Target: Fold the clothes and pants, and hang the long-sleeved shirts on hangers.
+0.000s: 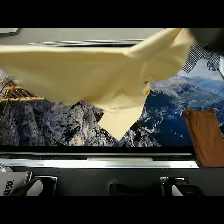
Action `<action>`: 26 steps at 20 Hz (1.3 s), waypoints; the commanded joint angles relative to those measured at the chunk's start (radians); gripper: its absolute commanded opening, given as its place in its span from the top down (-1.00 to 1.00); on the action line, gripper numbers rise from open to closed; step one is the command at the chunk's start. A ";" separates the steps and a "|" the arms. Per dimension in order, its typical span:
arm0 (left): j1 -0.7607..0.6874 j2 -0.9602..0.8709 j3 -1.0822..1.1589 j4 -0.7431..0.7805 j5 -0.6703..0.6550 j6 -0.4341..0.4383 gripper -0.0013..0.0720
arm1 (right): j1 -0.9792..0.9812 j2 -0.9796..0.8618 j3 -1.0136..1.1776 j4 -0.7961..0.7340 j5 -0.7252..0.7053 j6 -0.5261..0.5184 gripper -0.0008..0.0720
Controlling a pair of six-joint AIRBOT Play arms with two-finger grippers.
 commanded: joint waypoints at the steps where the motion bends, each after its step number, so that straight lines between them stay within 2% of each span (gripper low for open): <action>1: 0.016 0.196 0.165 0.247 -0.005 -0.186 0.93 | 0.000 0.152 0.202 -0.128 -0.028 0.084 0.91; 4: 0.021 0.322 0.166 0.420 -0.009 -0.282 0.93 | 0.000 0.262 0.217 -0.205 -0.135 0.196 0.91; 6: 0.021 0.356 0.166 0.472 -0.009 -0.307 0.93 | 0.000 0.290 0.217 -0.252 -0.156 0.250 0.91; 9: 0.021 0.339 0.160 0.476 -0.010 -0.307 0.93 | 0.000 0.265 0.217 -0.255 -0.128 0.274 0.91; 11: 0.019 0.303 0.127 0.447 -0.016 -0.297 0.93 | 0.000 0.198 0.217 -0.255 -0.034 0.274 0.91; 14: 0.018 0.186 0.032 0.265 -0.039 -0.185 0.93 | 0.000 -0.010 0.216 -0.278 0.172 0.267 0.91; 16: 0.016 0.061 -0.060 0.124 -0.039 -0.090 0.93 | 0.001 -0.203 0.216 -0.282 0.233 0.246 0.91; 18: -0.026 -0.088 -0.150 0.105 -0.020 -0.031 0.93 | 0.000 -0.407 0.216 -0.298 0.220 0.220 0.91; 21: -0.117 -0.348 -0.235 0.106 0.060 0.077 0.93 | 0.001 -0.682 0.216 -0.280 0.129 0.182 0.91; 26: -0.229 -0.725 -0.222 0.105 0.210 0.107 0.93 | 0.001 -0.988 0.216 -0.238 0.016 0.161 0.90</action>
